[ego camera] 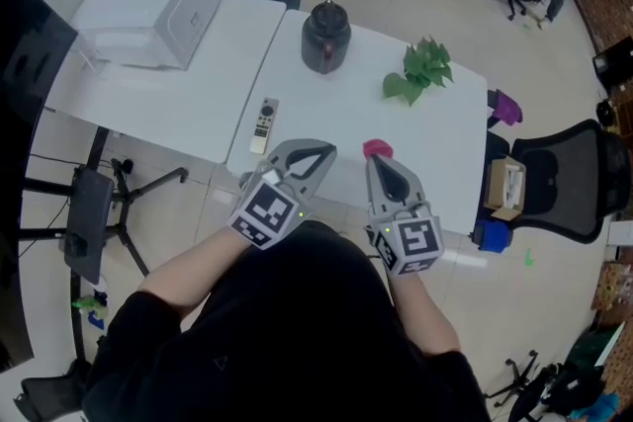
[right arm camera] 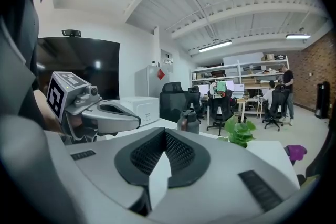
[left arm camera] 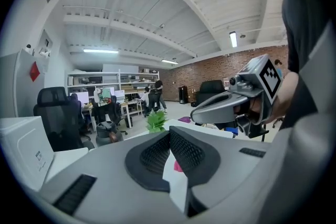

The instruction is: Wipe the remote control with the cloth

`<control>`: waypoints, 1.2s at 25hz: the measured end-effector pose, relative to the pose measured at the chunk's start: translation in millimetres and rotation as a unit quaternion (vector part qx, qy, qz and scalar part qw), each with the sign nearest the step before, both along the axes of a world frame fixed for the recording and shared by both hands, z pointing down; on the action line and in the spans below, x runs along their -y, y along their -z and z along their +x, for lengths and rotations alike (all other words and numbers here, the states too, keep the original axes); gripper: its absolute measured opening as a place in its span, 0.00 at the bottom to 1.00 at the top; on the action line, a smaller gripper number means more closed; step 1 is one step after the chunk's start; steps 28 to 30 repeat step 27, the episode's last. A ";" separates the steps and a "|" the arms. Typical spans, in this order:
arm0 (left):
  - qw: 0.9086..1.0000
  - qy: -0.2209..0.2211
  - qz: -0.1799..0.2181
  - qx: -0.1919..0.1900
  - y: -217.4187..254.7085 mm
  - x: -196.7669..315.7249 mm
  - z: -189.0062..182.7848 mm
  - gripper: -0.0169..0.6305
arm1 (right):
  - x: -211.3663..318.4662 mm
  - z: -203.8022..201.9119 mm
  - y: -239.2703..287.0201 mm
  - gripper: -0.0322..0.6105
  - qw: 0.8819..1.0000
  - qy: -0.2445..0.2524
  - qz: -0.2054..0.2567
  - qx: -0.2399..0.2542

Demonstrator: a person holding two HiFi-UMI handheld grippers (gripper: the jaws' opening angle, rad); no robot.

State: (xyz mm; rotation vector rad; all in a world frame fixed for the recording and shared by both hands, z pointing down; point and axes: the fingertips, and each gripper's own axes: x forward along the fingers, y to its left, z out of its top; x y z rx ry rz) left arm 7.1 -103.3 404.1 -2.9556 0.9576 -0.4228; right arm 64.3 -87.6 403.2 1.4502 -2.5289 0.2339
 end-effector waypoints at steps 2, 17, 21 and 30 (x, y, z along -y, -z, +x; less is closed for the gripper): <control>1.000 0.000 0.001 0.002 -0.5 -0.6 -0.7 0.03 | 0.0 -1.3 -1.2 0.06 1.000 0.000 -0.003 -0.001; 1.000 -0.002 -0.005 0.013 -11.0 -1.6 -4.9 0.03 | -0.6 -9.8 -5.5 0.06 1.000 0.012 -0.012 -0.003; 1.000 -0.001 -0.005 0.014 -12.3 -2.2 -5.5 0.03 | -1.4 -9.1 -6.3 0.06 1.000 0.006 -0.015 -0.003; 1.000 0.005 -0.008 0.012 -9.7 -4.0 -6.3 0.03 | -2.9 -12.3 -6.0 0.06 1.000 0.017 -0.013 -0.004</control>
